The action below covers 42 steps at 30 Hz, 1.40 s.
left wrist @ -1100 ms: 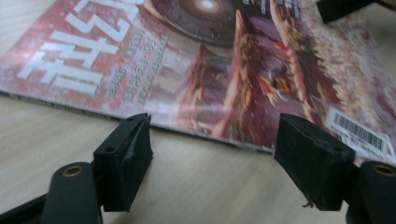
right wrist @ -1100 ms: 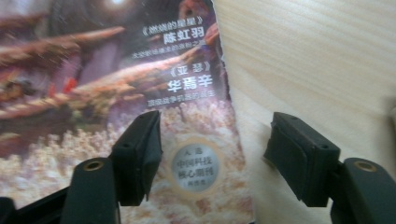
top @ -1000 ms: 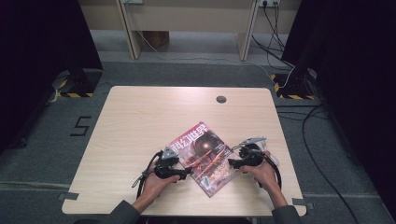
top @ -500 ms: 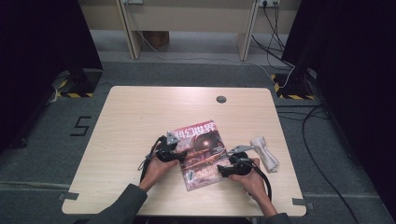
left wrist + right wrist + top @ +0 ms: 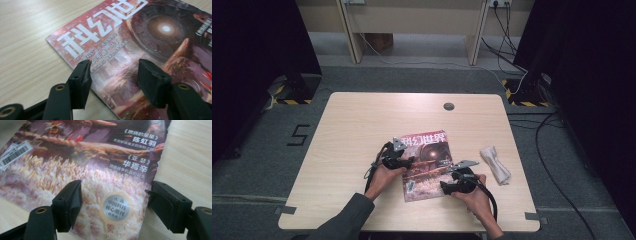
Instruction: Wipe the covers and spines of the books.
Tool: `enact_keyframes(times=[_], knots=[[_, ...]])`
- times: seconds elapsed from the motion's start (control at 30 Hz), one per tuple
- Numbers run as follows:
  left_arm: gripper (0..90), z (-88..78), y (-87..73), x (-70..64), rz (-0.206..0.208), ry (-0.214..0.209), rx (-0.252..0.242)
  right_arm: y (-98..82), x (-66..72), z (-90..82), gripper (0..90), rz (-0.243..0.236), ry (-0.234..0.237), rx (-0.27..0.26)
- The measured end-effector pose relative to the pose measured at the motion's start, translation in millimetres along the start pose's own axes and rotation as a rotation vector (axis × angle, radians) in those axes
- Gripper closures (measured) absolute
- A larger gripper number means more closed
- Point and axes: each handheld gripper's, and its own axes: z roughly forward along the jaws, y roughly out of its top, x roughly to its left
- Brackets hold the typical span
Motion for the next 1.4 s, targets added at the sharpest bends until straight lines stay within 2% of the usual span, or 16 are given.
enact_keyframes(times=[0.07,0.17,0.27,0.37,0.47,0.6,0.7,0.83,0.87,0.93,1.03,1.1,1.13,1.23,1.3,1.4], knots=[[42.5,-0.2,0.6,-0.3,-0.002,0.007,0.006,-1.9,6.1,-1.5,25.8,-0.011,0.005,0.008],[41.4,0.1,1.6,-0.1,-0.006,0.012,0.012,-2.7,11.9,-2.9,25.7,-0.044,-0.014,0.008],[37.6,-0.4,1.0,2.3,-0.023,0.014,0.017,-3.6,11.4,-2.4,25.0,-0.025,-0.009,0.004],[31.6,-5.5,-0.2,1.2,-0.003,0.027,0.032,-4.2,10.4,-1.5,24.0,-0.016,-0.004,-0.001],[27.8,-18.4,-4.7,-1.4,-0.014,-0.015,0.01,-4.0,10.0,-1.3,23.9,-0.011,-0.002,0.001],[25.5,-39.4,-20.0,-4.0,-0.022,-0.067,0.0,-5.1,12.2,-2.0,23.7,-0.004,0.019,0.008],[25.0,-51.1,-31.5,0.2,-0.046,-0.088,-0.004,-4.6,17.0,-1.7,23.6,-0.02,0.017,0.01],[24.4,-71.9,-43.7,8.8,-0.085,-0.114,-0.016,-6.3,12.8,-4.6,27.8,-0.011,0.048,-0.004],[24.3,-76.6,-47.4,10.1,-0.089,-0.119,-0.019,-7.0,10.7,-6.8,28.9,0.002,0.067,-0.01],[23.9,-85.0,-55.9,11.5,-0.099,-0.128,-0.016,-9.0,5.8,-12.7,31.9,0.059,0.102,-0.041],[23.0,-93.9,-67.1,9.9,-0.106,-0.14,-0.002,-12.9,-1.8,-17.3,33.3,0.024,0.073,-0.041],[22.1,-99.1,-71.2,7.5,-0.106,-0.15,-0.001,-16.4,-5.4,-19.1,33.3,0.027,0.065,-0.044],[21.9,-101.5,-72.7,5.7,-0.104,-0.153,-0.007,-17.2,-7.7,-20.4,33.2,0.014,0.059,-0.053],[21.4,-108.0,-78.0,0.9,-0.087,-0.159,-0.003,-17.0,-15.4,-29.1,33.4,0.001,0.002,-0.084],[20.8,-111.0,-82.4,-2.2,-0.085,-0.165,0.0,-17.8,-23.7,-34.4,41.4,-0.007,-0.012,-0.088],[19.8,-113.9,-89.0,-8.7,-0.079,-0.161,0.007,-20.9,-37.1,-41.3,43.3,-0.035,-0.067,-0.094]])
